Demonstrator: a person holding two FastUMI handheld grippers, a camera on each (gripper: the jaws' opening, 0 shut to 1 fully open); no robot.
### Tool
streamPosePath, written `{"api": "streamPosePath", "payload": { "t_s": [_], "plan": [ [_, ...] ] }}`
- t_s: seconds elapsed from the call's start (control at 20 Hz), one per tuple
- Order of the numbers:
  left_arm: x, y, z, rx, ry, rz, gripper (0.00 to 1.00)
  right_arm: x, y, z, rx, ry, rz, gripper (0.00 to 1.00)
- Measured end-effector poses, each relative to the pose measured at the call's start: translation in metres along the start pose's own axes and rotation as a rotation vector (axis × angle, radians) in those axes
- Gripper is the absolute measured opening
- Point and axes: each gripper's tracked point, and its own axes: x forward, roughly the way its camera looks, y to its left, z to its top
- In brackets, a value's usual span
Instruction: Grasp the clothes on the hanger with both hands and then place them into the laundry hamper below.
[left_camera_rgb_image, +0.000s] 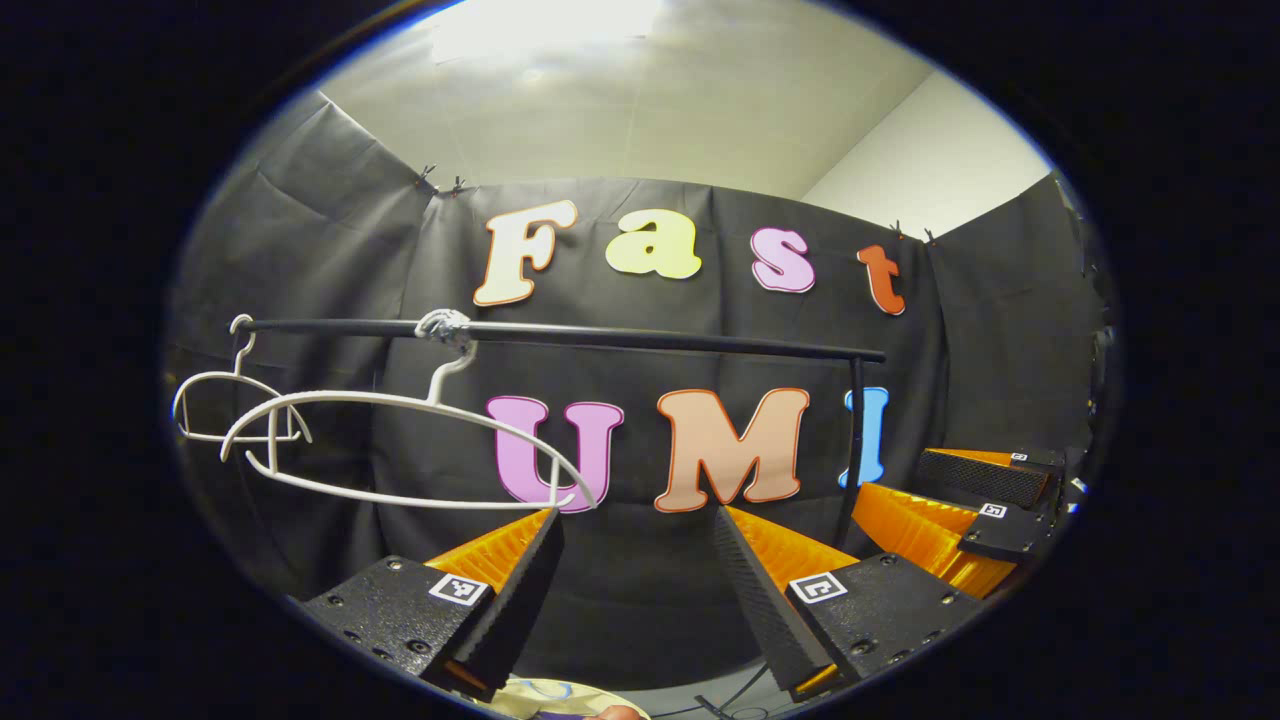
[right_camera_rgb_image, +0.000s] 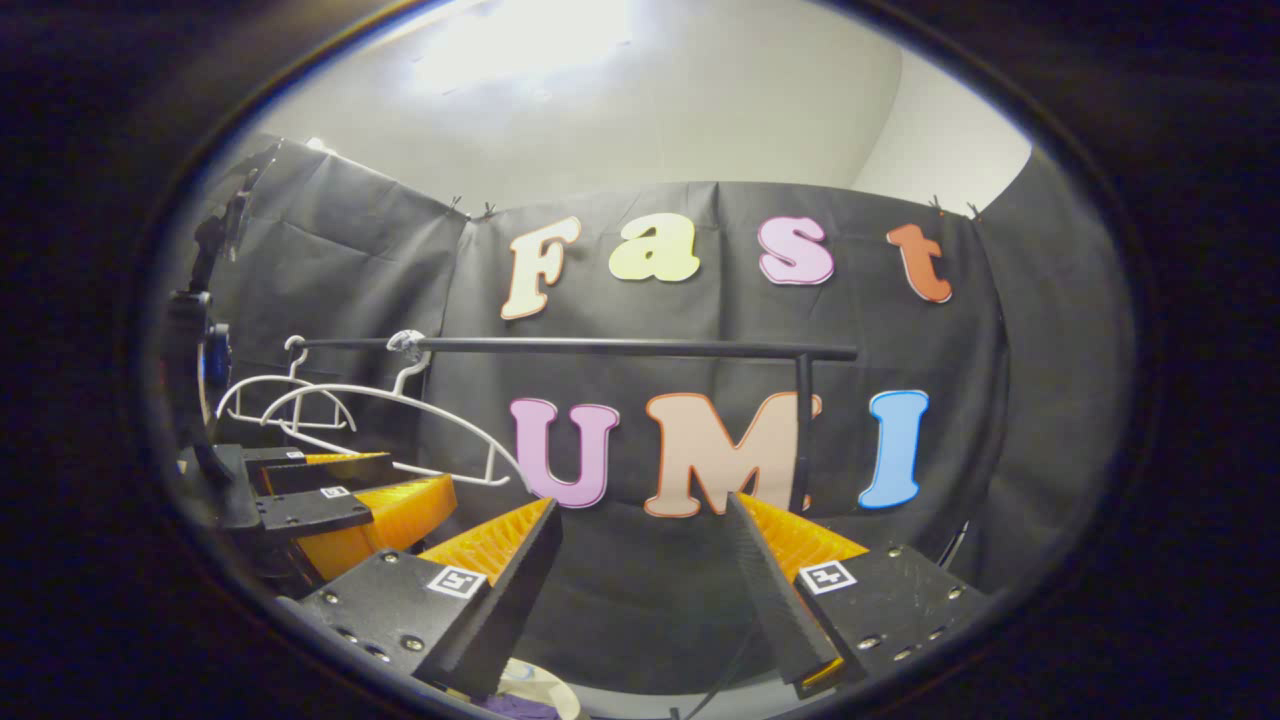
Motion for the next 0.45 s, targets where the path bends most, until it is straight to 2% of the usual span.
{"api": "streamPosePath", "payload": {
  "t_s": [0.45],
  "plan": [
    [0.020,-0.093,-0.010,-0.045,-0.021,-0.058,0.92,-0.013,-0.092,-0.009,-0.006,-0.011,-0.076,0.98]
  ]
}}
